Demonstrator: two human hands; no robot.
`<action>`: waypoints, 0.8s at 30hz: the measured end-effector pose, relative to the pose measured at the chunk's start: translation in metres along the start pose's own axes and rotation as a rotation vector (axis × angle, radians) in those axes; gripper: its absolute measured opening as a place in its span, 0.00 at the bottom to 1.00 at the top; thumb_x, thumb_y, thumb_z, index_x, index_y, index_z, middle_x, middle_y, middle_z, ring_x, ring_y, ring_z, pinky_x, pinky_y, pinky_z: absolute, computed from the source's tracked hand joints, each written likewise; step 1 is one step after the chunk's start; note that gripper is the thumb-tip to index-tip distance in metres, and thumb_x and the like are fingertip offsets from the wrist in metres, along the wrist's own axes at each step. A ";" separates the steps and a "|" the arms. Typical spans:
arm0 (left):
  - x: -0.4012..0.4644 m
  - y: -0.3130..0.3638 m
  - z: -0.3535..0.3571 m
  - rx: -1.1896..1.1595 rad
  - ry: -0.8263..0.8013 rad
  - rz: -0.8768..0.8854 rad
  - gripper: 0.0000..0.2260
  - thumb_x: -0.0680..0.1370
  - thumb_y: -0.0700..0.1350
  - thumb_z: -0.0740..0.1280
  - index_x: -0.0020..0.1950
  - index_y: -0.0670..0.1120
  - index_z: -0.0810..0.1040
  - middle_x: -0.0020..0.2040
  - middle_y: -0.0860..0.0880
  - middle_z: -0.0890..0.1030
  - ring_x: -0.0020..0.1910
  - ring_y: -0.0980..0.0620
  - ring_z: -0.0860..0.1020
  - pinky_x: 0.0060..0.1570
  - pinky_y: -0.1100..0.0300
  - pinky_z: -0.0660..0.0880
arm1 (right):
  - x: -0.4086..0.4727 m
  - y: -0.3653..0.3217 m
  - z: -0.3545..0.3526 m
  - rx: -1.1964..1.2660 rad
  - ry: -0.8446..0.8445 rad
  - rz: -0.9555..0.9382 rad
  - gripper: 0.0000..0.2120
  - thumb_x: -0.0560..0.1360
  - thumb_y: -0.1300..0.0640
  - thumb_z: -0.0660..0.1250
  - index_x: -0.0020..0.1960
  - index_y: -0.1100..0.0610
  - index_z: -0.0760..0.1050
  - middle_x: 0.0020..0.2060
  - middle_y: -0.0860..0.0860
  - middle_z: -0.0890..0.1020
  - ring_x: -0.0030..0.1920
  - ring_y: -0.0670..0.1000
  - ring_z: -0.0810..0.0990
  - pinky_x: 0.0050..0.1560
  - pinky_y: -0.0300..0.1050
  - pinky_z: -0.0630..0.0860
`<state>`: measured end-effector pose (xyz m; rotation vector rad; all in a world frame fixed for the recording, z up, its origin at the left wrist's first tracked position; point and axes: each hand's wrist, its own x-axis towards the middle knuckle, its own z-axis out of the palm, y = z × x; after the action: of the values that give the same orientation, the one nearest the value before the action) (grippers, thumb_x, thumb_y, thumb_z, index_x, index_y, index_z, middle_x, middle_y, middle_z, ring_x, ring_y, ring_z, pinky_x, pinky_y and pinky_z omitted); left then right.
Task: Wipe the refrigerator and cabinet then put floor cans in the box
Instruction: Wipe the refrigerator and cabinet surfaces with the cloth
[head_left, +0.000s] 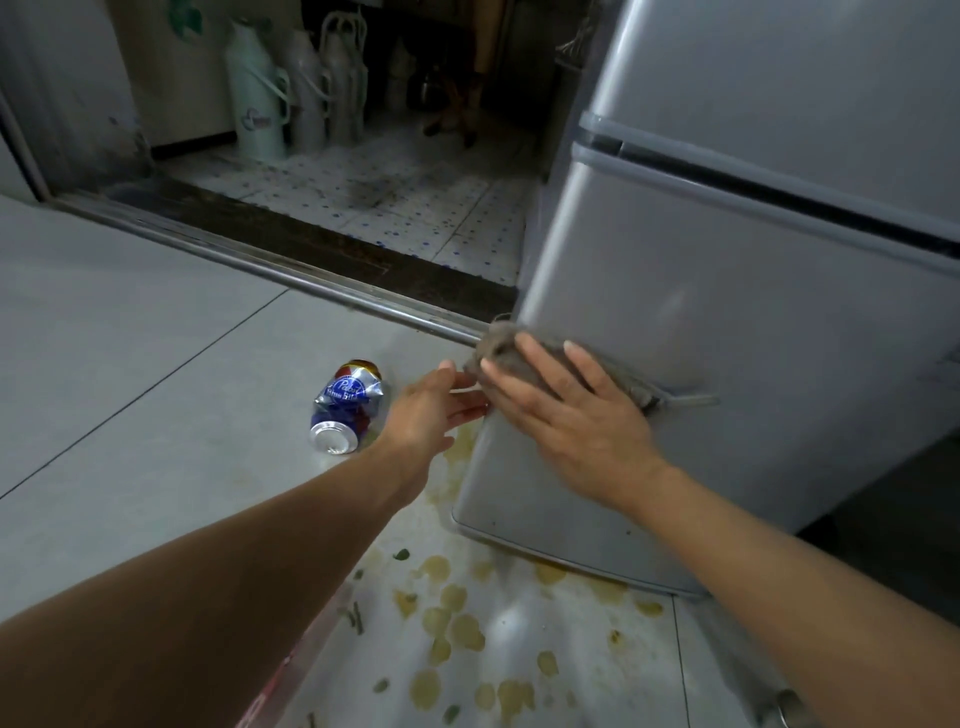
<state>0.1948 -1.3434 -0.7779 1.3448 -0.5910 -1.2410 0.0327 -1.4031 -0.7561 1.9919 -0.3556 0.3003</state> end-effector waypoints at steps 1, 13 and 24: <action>0.000 -0.001 -0.002 -0.010 -0.002 -0.024 0.18 0.81 0.55 0.50 0.54 0.49 0.77 0.49 0.50 0.83 0.49 0.55 0.80 0.60 0.49 0.64 | -0.001 -0.003 -0.003 -0.007 -0.064 -0.063 0.28 0.71 0.57 0.58 0.71 0.51 0.68 0.71 0.47 0.69 0.73 0.55 0.63 0.71 0.54 0.53; 0.022 -0.027 -0.022 -0.010 -0.022 -0.229 0.27 0.79 0.63 0.50 0.67 0.45 0.68 0.55 0.46 0.81 0.55 0.47 0.79 0.62 0.45 0.65 | 0.029 -0.001 0.001 0.027 0.092 0.066 0.19 0.74 0.58 0.55 0.61 0.58 0.77 0.62 0.55 0.78 0.69 0.61 0.69 0.71 0.60 0.53; 0.027 -0.039 -0.034 0.083 0.043 -0.261 0.28 0.79 0.63 0.49 0.69 0.46 0.69 0.65 0.47 0.76 0.65 0.48 0.72 0.68 0.43 0.59 | -0.037 -0.112 0.042 0.127 -0.388 -0.349 0.27 0.76 0.55 0.58 0.75 0.53 0.60 0.75 0.50 0.60 0.76 0.56 0.50 0.71 0.54 0.31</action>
<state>0.2214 -1.3456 -0.8299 1.5515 -0.4506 -1.4052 0.0432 -1.3908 -0.8806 2.1913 -0.2280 -0.2952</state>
